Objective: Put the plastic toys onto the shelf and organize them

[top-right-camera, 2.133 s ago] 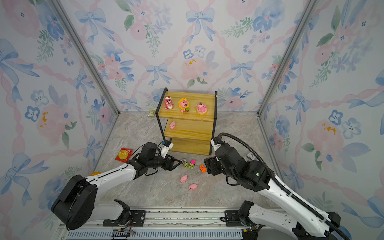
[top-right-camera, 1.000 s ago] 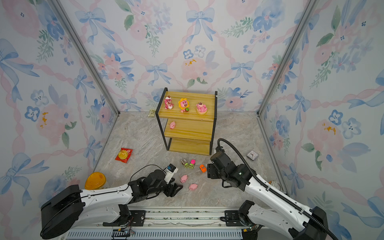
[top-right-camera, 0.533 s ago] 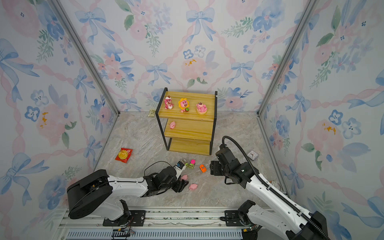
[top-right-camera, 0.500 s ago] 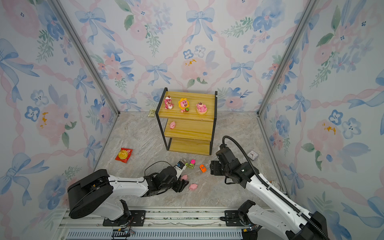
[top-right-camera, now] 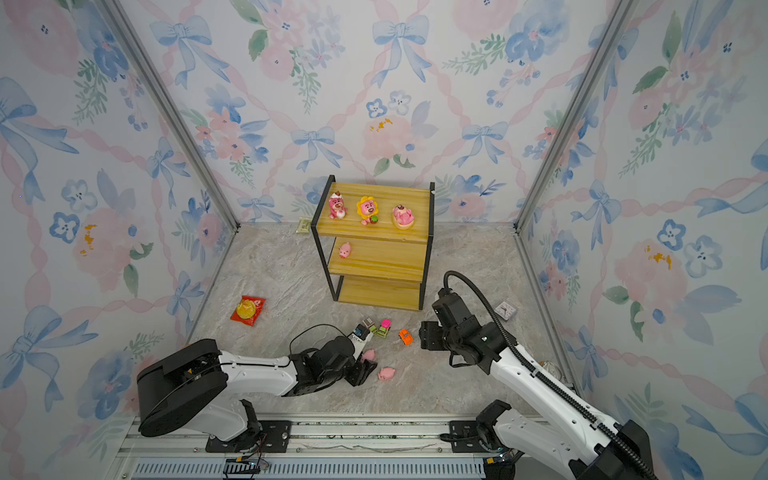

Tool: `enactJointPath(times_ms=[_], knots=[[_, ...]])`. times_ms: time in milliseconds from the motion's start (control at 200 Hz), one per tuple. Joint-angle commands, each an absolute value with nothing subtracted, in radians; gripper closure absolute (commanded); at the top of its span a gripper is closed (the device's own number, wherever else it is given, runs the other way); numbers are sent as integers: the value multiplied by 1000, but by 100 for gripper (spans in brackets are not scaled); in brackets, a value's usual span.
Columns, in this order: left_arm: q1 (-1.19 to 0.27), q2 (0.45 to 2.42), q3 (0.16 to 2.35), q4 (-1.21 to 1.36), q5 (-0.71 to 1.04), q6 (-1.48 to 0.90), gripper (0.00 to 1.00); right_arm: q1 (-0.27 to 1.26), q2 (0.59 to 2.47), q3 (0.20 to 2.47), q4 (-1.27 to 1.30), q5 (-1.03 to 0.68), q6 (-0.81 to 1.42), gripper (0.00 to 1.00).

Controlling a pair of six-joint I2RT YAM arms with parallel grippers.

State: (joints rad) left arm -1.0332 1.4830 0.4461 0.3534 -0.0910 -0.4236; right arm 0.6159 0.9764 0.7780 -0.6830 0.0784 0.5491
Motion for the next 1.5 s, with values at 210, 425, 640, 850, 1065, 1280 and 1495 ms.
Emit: enactJointPath(times_ms=[210, 425, 640, 850, 1065, 1280, 1495], knots=[[-1052, 1575, 466, 286, -142, -436, 44, 603, 988, 768, -670, 69, 537, 28], [-1062, 1565, 470, 246, -174, -441, 46, 598, 997, 770, -670, 62, 529, 28], [-1073, 1506, 438, 198, -227, -466, 43, 591, 1004, 769, -663, 48, 522, 28], [-1077, 1478, 423, 182, -251, -476, 43, 590, 1008, 768, -657, 38, 522, 29], [-1083, 1513, 443, 186, -250, -469, 43, 591, 999, 770, -664, 40, 523, 29], [-1089, 1543, 462, 189, -247, -462, 46, 591, 995, 765, -664, 43, 525, 29], [-1092, 1549, 465, 186, -238, -463, 51, 591, 996, 763, -663, 44, 526, 29]])
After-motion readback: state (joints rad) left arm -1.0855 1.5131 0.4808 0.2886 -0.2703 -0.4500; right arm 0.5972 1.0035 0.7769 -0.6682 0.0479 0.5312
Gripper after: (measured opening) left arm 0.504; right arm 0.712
